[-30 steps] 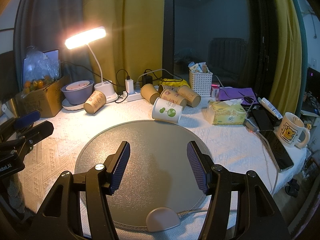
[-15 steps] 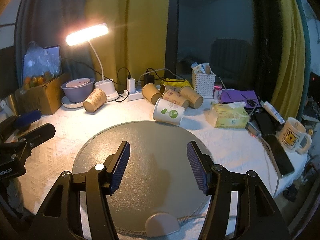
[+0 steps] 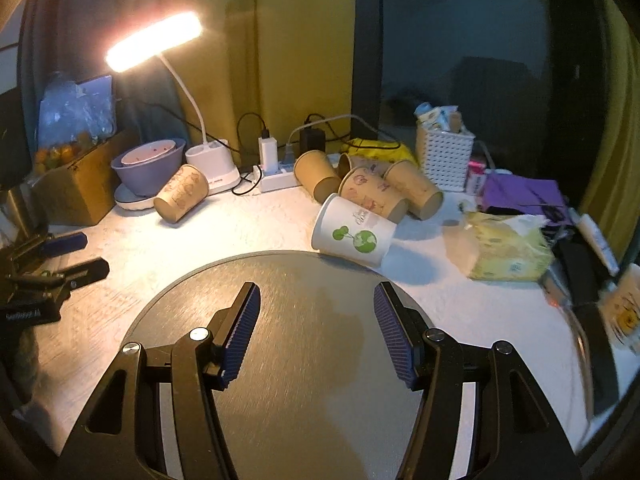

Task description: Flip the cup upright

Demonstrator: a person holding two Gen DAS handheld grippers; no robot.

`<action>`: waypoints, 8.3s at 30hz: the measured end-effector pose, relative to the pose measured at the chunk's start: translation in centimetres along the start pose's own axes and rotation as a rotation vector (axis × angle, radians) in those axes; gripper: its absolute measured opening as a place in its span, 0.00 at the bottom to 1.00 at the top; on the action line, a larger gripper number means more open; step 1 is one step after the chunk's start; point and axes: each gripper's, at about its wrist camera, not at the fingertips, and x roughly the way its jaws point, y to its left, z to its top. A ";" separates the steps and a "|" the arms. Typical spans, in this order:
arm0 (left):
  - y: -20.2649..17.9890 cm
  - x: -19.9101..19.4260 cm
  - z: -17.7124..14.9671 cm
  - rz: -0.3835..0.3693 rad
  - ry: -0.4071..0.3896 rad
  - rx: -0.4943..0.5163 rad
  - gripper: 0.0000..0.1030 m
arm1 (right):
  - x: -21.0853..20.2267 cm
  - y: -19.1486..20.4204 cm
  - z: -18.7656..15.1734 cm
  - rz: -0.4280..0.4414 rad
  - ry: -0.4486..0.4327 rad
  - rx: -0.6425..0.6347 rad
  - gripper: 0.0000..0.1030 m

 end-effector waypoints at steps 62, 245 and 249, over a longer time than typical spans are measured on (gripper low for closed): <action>-5.2 -2.3 -0.1 -0.133 -0.073 0.176 0.60 | -1.2 -1.2 -0.5 0.171 0.012 0.221 0.65; -10.7 -17.8 -7.1 -0.273 -0.434 0.102 0.72 | -19.9 4.7 -8.6 -0.137 -0.248 0.010 0.74; -10.8 -17.6 -7.2 -0.272 -0.442 0.097 0.88 | -19.6 4.7 -8.7 -0.142 -0.248 0.007 0.74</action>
